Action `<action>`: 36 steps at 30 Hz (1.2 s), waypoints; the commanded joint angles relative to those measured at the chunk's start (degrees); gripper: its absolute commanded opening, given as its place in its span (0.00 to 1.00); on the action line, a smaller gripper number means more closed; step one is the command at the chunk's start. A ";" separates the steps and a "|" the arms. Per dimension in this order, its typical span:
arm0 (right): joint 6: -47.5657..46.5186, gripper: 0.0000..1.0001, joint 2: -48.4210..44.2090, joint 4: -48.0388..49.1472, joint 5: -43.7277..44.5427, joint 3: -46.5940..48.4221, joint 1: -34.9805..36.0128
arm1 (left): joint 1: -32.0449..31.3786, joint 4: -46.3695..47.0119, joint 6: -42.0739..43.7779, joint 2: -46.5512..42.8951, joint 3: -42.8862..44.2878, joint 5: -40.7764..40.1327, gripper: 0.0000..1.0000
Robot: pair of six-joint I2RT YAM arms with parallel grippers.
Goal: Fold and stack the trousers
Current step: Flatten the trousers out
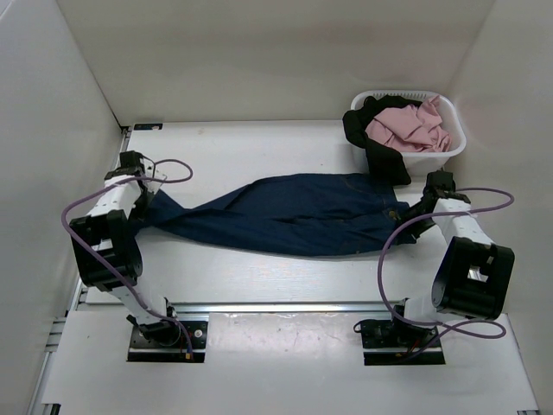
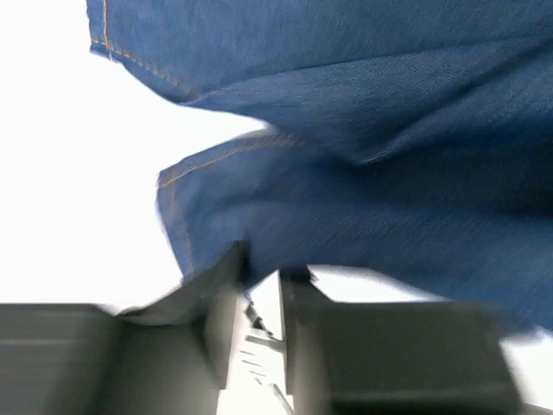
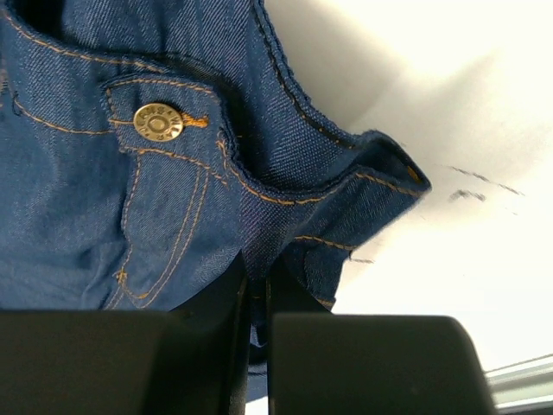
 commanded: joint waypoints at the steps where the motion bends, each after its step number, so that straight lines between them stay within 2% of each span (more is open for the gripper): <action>1: 0.58 0.00 1.47 2.83 1.15 3.97 0.52 | 0.06 -1.34 1.77 1.70 0.44 -1.81 0.40; 2: 0.58 0.00 1.48 2.83 1.15 3.97 1.13 | 0.06 -1.34 1.77 1.70 -0.18 -2.34 0.62; 4: 0.58 0.00 1.48 2.83 0.63 3.37 1.13 | 0.06 -2.57 1.77 0.92 -2.02 -2.34 0.69; 9: 0.05 0.00 1.48 2.83 0.10 1.78 1.66 | 0.06 -5.02 -0.77 -5.66 -2.56 -1.82 0.70; 12: -0.48 0.00 1.48 2.83 0.10 1.25 1.66 | 0.58 -5.74 0.79 -12.51 -8.15 -0.68 0.66; 15: -0.48 0.00 1.48 2.83 0.10 0.55 1.66 | 2.51 -2.51 2.82 -13.06 -12.65 -1.90 0.64; 18: -0.48 0.00 1.48 3.36 0.10 0.55 1.66 | 4.62 0.49 3.35 -8.68 -14.07 -4.19 0.71; 27: -1.00 0.00 1.48 2.21 0.27 1.78 1.66 | 5.15 3.40 1.60 4.95 -8.53 -3.57 0.73; 29: -1.01 0.00 1.48 1.69 0.27 2.30 1.66 | 5.15 4.19 1.60 6.62 -9.23 -4.19 0.69; 31: -1.01 0.00 1.48 1.69 0.27 2.31 1.66 | 5.85 4.99 1.60 7.76 -9.24 -4.19 0.59; 32: -1.01 0.00 1.48 1.69 0.27 2.31 1.66 | 6.64 5.51 1.60 8.64 -9.24 -4.19 0.41; 33: -1.01 0.00 1.48 1.69 0.27 2.31 1.66 | 6.65 6.21 1.60 8.65 -9.24 -4.19 0.31; 35: -1.01 0.00 1.48 1.69 0.27 1.78 1.66 | 8.31 6.22 1.60 9.26 -9.24 -3.05 0.17; 36: -1.01 0.00 1.48 1.69 0.27 1.78 1.66 | 8.32 6.22 1.60 9.26 -9.24 -2.18 0.14</action>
